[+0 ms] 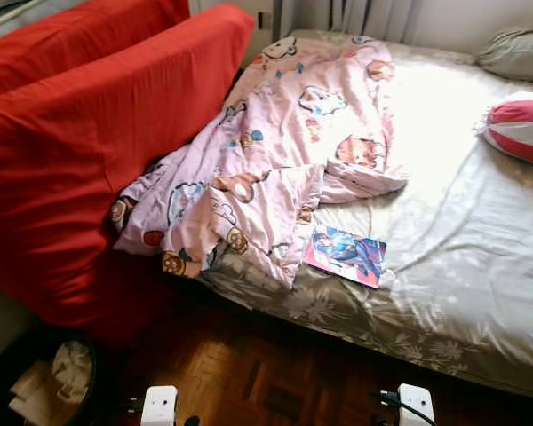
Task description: Clean up the room
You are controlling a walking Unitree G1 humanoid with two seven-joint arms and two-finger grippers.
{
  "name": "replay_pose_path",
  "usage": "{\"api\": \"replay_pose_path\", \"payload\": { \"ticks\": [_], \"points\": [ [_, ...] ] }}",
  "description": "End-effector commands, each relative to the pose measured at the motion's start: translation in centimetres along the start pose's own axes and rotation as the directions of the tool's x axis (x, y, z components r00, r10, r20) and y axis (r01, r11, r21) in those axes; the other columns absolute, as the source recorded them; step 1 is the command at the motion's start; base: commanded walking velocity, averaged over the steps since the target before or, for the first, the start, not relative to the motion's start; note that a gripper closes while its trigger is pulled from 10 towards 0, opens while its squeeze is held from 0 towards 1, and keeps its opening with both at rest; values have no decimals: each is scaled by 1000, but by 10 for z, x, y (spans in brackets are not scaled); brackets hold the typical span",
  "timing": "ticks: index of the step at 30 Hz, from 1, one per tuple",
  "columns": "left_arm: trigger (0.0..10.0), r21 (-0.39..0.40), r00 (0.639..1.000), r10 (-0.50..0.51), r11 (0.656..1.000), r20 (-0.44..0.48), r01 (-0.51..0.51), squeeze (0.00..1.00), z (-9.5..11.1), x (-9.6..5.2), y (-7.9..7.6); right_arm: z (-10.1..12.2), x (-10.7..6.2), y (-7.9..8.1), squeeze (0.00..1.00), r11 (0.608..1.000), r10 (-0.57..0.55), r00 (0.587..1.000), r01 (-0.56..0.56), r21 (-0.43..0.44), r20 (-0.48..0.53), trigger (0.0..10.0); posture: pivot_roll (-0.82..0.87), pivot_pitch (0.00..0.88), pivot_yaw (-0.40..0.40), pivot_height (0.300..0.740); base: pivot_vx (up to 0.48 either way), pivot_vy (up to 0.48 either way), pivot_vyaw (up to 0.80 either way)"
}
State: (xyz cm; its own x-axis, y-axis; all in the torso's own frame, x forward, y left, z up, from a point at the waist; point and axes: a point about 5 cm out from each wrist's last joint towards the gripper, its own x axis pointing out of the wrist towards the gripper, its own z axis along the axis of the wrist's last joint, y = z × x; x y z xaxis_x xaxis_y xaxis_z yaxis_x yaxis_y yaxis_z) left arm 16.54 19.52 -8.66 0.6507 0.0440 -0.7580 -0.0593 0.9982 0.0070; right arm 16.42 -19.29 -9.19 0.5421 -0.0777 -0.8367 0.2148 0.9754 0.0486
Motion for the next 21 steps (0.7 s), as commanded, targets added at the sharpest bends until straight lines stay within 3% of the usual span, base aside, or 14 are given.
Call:
{"api": "replay_pose_path", "payload": {
  "ticks": [1, 5, 15, 21],
  "points": [
    [10000, -62, 998, 8, 998, 70, -3, 0, 71, 17, 12, 103, -5, -61, 0, 967, -106, 974, 55, 248, 198, 10000, -36, 0, -21, 740, 368, 0, -769],
    [10000, -62, 997, 4, 998, 76, 1, 0, 72, 17, 11, 103, -5, -61, 0, 967, -106, 975, 54, 250, 197, 10000, -36, 0, -20, 740, 337, 0, -770],
    [10000, -65, 997, 3, 998, 80, 2, 0, 72, 17, 11, 103, -5, -61, 0, 968, -109, 974, 58, 246, 199, 10000, -38, 0, -18, 740, 0, 0, -771],
    [10000, -84, 996, 2, 996, 91, 5, 0, 72, 17, 11, 104, -5, -62, 0, 966, -116, 970, 60, 250, 213, 10000, -38, 0, -19, 740, 0, 0, 0]
  ]
}}
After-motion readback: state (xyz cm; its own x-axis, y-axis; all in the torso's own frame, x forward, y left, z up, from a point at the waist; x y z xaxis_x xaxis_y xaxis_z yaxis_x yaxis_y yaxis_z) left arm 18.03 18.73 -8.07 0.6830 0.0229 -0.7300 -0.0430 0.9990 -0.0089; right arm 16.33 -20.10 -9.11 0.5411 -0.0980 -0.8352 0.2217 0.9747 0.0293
